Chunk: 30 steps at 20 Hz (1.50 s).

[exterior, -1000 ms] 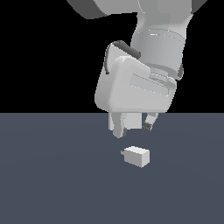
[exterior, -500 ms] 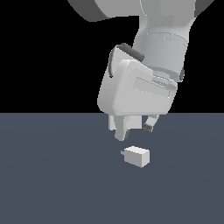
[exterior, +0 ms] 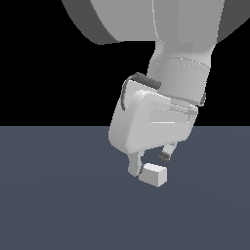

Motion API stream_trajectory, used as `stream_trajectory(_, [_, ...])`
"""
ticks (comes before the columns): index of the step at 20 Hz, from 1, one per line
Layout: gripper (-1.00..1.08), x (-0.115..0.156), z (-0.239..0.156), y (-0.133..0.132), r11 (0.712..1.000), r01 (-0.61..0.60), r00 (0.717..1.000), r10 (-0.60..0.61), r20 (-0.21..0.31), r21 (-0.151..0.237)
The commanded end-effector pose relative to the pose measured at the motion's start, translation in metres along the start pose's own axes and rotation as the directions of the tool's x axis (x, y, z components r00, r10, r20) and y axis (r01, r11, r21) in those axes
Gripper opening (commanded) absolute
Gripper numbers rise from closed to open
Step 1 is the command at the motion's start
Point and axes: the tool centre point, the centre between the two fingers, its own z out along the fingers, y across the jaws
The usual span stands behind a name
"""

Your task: Plug the charger into the wall socket.

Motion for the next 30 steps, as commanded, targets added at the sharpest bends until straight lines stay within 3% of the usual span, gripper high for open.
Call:
stream_trajectory(1, [1.00,-0.003,0.010,0.000,1.000,0.001,1.000,-0.001,0.000,0.000])
stream_trajectory(8, [1.00,-0.006,0.022,0.000,1.000,0.001,1.000,-0.001,0.000,0.000])
stream_trajectory(9, [-1.00,-0.006,0.022,0.000,1.000,0.001,1.000,-0.001,0.000,0.000])
stream_trajectory(22, [-1.00,-0.005,0.020,0.001,1.000,-0.006,1.000,0.006,0.000,-0.002])
stream_trajectory(30, [-1.00,0.003,0.007,0.005,0.996,-0.090,0.996,0.090,-0.004,-0.026])
